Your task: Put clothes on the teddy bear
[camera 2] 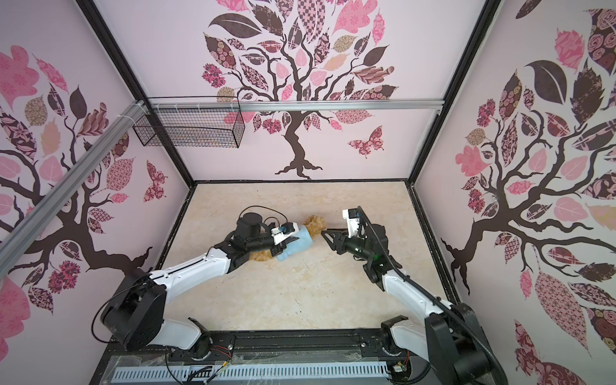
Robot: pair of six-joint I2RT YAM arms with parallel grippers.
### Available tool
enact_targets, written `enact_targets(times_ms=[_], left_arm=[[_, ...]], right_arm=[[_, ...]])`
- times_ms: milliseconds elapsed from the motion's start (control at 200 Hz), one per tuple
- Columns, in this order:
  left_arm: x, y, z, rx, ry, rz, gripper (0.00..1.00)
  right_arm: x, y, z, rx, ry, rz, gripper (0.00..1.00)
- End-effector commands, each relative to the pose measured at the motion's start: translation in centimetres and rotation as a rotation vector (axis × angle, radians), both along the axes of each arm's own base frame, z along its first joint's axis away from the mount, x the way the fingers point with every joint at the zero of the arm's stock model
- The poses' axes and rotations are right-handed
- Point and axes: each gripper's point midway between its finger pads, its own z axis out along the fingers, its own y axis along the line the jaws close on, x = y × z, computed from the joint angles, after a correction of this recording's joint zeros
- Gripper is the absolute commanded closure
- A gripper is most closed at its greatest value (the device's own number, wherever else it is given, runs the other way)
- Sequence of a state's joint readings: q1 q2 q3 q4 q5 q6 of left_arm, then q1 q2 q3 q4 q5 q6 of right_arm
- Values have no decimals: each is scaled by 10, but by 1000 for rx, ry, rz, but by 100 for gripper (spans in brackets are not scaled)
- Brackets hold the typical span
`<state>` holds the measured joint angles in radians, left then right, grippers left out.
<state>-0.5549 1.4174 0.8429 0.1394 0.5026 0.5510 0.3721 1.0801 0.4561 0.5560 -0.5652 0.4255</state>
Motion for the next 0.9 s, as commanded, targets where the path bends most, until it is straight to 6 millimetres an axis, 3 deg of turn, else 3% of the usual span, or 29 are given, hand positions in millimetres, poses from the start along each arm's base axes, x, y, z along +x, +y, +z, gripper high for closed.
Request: enact_targets(times_ms=[0, 105, 225, 405, 620, 895], left_arm=[[-29, 4, 24, -91, 116, -113, 100], [-42, 10, 49, -160, 146, -168, 100], [-59, 13, 68, -196, 172, -232, 100], [-70, 12, 79, -205, 203, -283, 100], [-80, 11, 85, -227, 218, -331, 100], [-95, 7, 86, -225, 192, -397, 100]], right_arm=[[-15, 3, 10, -91, -197, -27, 52], [-29, 9, 11, -104, -263, 28, 36], [-49, 24, 9, -142, -371, 109, 27], [-78, 51, 6, -224, -539, 189, 22], [-73, 58, -2, -205, -533, 193, 21], [-77, 72, 4, -118, -531, 266, 19]])
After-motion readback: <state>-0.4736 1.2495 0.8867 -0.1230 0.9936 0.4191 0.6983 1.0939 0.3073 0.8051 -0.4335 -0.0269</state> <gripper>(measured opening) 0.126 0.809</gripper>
